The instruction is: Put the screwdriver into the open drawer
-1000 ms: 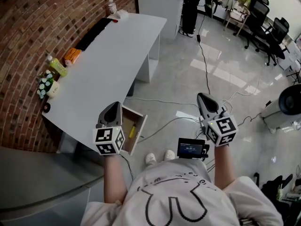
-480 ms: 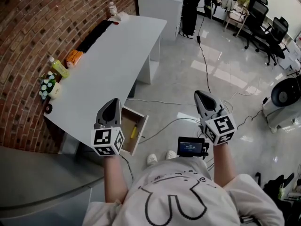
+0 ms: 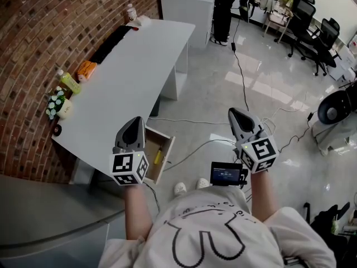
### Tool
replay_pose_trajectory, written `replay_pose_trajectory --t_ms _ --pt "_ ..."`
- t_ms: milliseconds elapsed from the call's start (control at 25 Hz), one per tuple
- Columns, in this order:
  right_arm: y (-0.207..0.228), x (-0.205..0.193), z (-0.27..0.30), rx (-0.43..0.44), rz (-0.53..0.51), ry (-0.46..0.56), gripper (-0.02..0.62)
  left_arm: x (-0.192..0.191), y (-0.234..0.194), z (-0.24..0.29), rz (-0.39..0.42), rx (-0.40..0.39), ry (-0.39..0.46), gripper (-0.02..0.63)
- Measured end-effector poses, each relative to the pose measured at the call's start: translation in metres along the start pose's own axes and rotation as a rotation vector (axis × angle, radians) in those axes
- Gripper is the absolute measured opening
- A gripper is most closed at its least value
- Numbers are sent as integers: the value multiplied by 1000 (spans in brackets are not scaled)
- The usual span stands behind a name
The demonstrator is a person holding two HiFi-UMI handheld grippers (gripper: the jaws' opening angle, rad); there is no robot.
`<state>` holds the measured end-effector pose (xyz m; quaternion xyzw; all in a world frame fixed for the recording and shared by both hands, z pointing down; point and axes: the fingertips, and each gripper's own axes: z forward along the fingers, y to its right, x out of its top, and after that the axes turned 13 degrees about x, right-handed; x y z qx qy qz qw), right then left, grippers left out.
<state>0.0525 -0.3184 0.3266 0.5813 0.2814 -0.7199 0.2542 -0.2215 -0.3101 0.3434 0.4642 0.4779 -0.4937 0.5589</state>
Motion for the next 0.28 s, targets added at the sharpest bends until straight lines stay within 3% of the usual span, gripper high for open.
replay_pose_trajectory --t_ms 280 --pt "-4 -1 -4 -5 -2 2 18 4 -1 -4 0 0 25 12"
